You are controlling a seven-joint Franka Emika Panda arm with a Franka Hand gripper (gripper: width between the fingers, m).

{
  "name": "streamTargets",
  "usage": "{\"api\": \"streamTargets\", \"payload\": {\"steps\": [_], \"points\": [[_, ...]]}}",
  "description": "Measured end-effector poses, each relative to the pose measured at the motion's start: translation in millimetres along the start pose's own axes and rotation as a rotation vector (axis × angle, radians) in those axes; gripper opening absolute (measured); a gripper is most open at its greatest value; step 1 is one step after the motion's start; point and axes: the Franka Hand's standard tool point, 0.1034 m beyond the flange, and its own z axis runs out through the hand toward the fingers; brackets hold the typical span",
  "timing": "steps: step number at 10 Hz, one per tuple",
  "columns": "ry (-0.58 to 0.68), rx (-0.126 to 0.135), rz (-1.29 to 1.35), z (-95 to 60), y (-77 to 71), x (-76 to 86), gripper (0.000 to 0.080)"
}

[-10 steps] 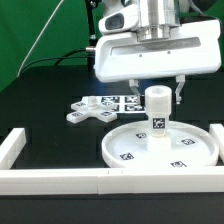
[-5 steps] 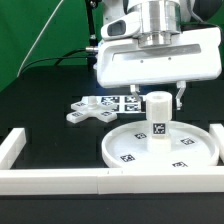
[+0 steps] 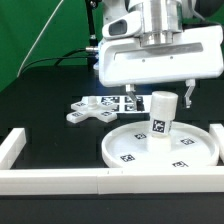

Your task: Assemble round table

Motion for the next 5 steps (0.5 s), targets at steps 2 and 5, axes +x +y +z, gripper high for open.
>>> {"api": "streamTargets", "payload": {"steps": [2,5], "points": [[-0.181,0.010,0.015,2.3,-0.7,-1.4,0.0648],[-0.334,0.011,0.019,4.2,8.1,-5.2,0.0649]]}}
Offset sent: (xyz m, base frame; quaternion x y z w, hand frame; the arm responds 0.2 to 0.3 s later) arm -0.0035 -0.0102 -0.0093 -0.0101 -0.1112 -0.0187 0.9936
